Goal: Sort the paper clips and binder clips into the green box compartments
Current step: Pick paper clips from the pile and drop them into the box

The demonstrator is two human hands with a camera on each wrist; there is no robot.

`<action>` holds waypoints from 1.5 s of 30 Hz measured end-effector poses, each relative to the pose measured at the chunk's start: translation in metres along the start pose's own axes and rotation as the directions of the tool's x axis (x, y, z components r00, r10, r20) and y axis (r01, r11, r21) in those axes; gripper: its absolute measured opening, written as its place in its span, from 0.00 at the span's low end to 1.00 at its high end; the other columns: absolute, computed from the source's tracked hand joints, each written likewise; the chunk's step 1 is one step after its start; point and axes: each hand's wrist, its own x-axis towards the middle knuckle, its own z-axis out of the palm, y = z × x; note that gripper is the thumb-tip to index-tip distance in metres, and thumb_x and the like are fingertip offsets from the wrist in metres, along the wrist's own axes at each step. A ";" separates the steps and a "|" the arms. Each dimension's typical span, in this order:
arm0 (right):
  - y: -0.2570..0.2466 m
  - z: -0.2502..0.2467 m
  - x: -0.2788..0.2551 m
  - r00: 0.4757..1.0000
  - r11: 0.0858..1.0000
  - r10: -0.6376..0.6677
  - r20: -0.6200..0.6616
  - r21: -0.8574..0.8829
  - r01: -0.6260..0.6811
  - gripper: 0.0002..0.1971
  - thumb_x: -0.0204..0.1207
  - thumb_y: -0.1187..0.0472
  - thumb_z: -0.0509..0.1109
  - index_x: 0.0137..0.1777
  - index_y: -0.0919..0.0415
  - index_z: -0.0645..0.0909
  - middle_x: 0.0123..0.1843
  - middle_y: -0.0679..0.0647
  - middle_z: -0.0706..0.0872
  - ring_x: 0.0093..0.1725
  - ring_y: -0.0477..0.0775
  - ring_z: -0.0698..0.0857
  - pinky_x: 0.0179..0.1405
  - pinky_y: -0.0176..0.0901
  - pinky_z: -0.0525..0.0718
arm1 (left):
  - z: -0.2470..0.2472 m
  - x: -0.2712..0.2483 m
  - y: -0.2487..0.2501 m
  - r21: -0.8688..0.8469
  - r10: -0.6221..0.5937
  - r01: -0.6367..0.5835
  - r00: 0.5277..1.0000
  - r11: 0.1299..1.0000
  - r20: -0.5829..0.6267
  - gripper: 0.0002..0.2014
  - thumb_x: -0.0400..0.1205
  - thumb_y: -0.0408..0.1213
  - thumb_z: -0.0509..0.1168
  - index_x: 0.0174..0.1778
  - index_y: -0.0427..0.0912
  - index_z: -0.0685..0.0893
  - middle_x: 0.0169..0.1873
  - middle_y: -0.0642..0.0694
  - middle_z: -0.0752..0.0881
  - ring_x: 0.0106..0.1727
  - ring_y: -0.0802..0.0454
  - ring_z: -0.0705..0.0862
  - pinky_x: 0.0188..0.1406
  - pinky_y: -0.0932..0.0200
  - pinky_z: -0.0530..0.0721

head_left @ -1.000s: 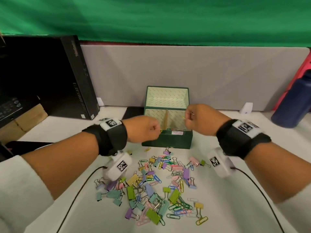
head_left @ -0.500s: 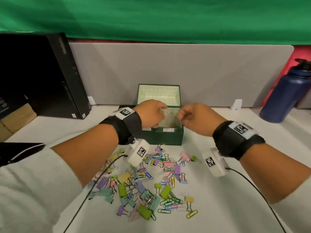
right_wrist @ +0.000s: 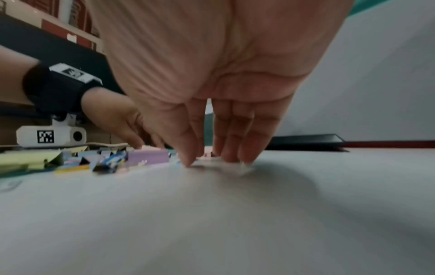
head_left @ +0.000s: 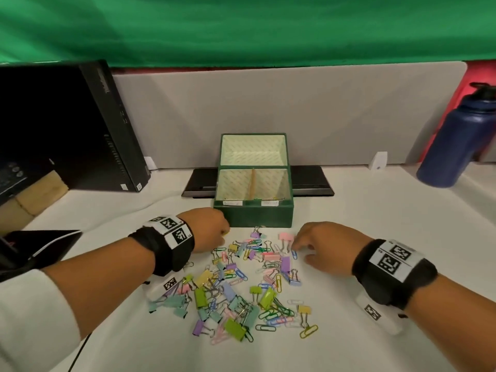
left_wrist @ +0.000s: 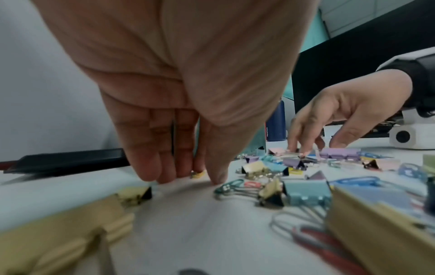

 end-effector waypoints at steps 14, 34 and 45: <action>-0.011 0.001 -0.001 1.000 0.999 -0.001 0.010 0.038 0.000 0.03 0.81 0.52 0.69 0.50 0.49 0.83 0.54 0.46 0.80 0.50 0.49 0.82 0.49 0.37 0.81 | 0.009 -0.008 0.009 -0.170 0.007 0.006 0.997 0.985 0.081 0.20 0.71 0.35 0.71 0.52 0.56 0.70 0.43 0.51 0.84 0.43 0.49 0.84 0.43 0.50 0.86; -0.019 -0.008 0.004 0.988 0.996 0.042 -0.146 0.085 -0.030 0.09 0.81 0.56 0.63 0.39 0.51 0.68 0.41 0.48 0.76 0.36 0.48 0.74 0.32 0.40 0.70 | 0.005 -0.027 -0.005 -0.397 -0.082 0.071 0.997 0.915 -0.010 0.04 0.75 0.44 0.75 0.42 0.50 0.90 0.46 0.57 0.85 0.47 0.56 0.83 0.44 0.61 0.80; -0.060 -0.007 0.047 0.995 0.999 -0.043 -0.088 -0.014 0.042 0.16 0.76 0.36 0.68 0.45 0.48 0.86 0.45 0.48 0.87 0.42 0.50 0.85 0.42 0.47 0.86 | 0.009 -0.028 0.020 -0.123 -0.060 0.054 0.997 0.991 -0.047 0.07 0.78 0.36 0.64 0.45 0.44 0.88 0.43 0.46 0.89 0.45 0.48 0.86 0.42 0.58 0.85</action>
